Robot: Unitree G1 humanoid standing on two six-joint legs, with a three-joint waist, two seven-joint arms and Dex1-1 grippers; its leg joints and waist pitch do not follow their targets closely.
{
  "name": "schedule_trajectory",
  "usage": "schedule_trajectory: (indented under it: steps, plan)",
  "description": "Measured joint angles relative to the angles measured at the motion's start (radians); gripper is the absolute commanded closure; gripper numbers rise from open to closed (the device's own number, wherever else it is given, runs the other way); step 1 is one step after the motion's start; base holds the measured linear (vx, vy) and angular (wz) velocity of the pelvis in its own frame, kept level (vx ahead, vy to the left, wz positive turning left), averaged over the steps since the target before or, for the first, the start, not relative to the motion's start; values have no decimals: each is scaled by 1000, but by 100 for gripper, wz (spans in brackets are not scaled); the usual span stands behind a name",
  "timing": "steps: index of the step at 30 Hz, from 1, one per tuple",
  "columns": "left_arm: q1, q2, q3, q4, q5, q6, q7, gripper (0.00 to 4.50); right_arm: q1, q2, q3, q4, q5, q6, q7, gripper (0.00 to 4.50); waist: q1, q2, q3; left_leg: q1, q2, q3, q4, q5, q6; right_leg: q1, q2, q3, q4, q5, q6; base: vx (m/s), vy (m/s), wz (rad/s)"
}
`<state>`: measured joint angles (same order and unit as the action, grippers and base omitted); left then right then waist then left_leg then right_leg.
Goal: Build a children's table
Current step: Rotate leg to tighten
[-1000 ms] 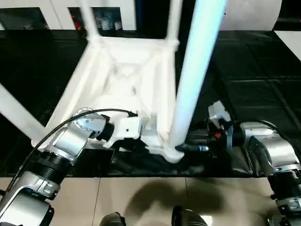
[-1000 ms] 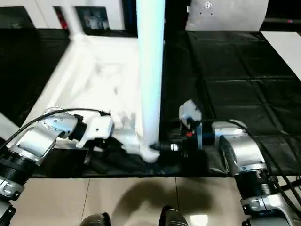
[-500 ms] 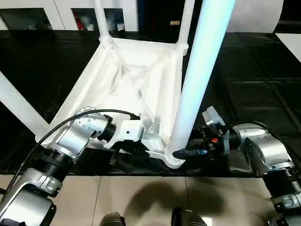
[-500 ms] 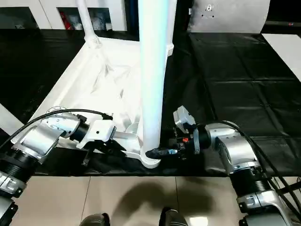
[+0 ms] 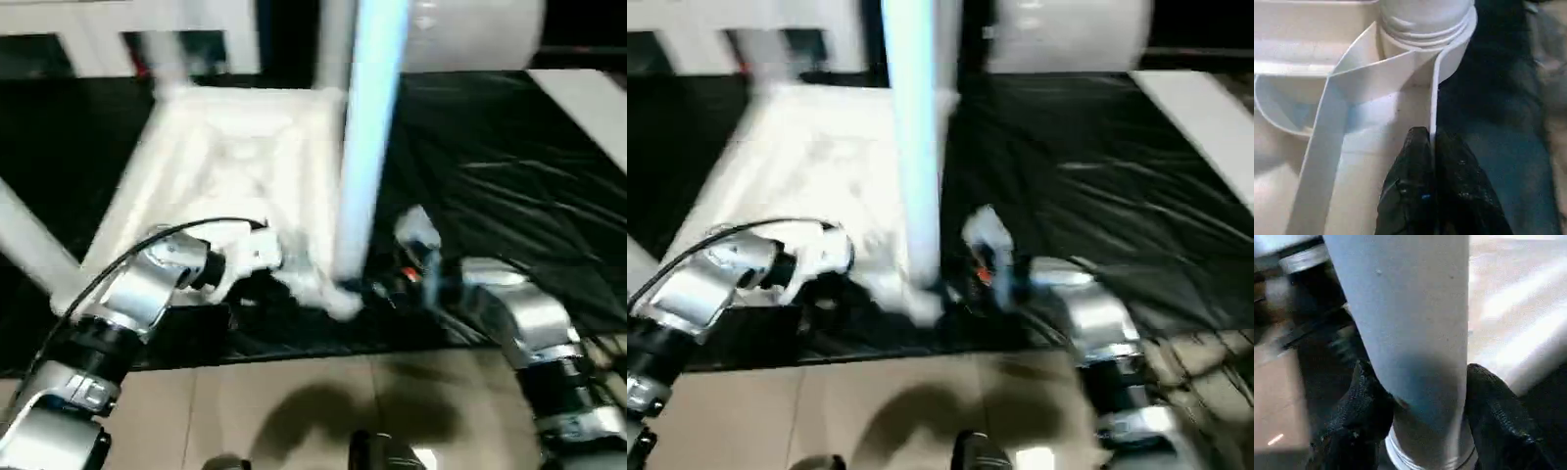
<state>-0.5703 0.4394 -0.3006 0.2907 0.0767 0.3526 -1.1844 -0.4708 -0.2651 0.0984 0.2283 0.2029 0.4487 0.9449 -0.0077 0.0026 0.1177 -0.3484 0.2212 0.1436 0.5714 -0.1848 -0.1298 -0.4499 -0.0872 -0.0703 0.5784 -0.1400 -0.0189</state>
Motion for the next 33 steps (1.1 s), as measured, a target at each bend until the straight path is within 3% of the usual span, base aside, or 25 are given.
schedule_trajectory:
  steps: [4, 6, 8, 10, 12, 18, 19, 27, 33]
  plan:
    - [1, -89, 28, -16, 15, 109, 137, 450, -23, 75, -41, 18, -40, 27, -207, 249, -14, -1, 1, -2, -1, -3, -3, 0, 0, 1, 1, -6, -22, 0, 0, -55, 22, -13]
    - [-4, -170, 54, -15, 41, 173, 257, 450, -30, 160, -80, 24, -80, 23, -373, 249, -16, 1, 2, -5, 0, -3, -3, 0, 0, 2, -1, -15, -36, 0, 0, 0, 0, 0]
    - [-12, -201, 53, -14, 45, 196, 306, 450, -32, 183, -84, 24, -94, 14, -446, 195, -15, 6, 5, -5, 2, -3, -5, 0, 1, 7, -5, -29, -55, 0, 0, 0, 0, 0]
    - [-14, -217, 49, -11, 46, 200, 328, 450, -30, 187, -83, 25, -103, 5, -474, 182, -17, 13, 11, -1, 4, -5, -9, 0, 1, 18, -6, -43, -75, 0, 0, 0, 0, 0]
    - [-21, -218, 37, -13, 46, 191, 329, 450, -18, 183, -81, 23, -112, -8, -477, 161, -15, 20, 16, -3, 4, -6, -11, 0, 2, 21, -10, -52, -92, 0, 0, -6, 31, -3]
    - [-20, -172, 16, -12, 43, 128, 286, 450, 19, 109, -82, 14, -66, -70, -336, 120, -10, 23, 20, -1, 3, -5, -15, 0, 2, 23, -13, -50, -87, 0, 0, 0, 0, 0]
    - [-20, -167, 14, -12, 43, 118, 275, 450, 27, 92, -83, 12, -56, -80, -308, 96, -7, 23, 21, -1, 3, -4, -17, 0, 2, 23, -13, -49, -84, 1, -1, 0, 0, 0]
    - [-23, -89, -12, 23, 11, -24, 146, 450, 41, -117, -84, 21, 10, -152, 4, 34, 19, 22, 21, 0, 4, 2, -17, 7, 12, 12, -7, -25, -41, 7, -10, 0, 0, 0]
    - [-36, -37, -35, 63, -9, -154, 14, 450, 25, -186, -77, 99, 38, -205, 167, 5, 33, 21, 20, -1, 4, 2, -17, 9, 15, 10, -7, -21, -29, 31, -13, 9, -4, 1]
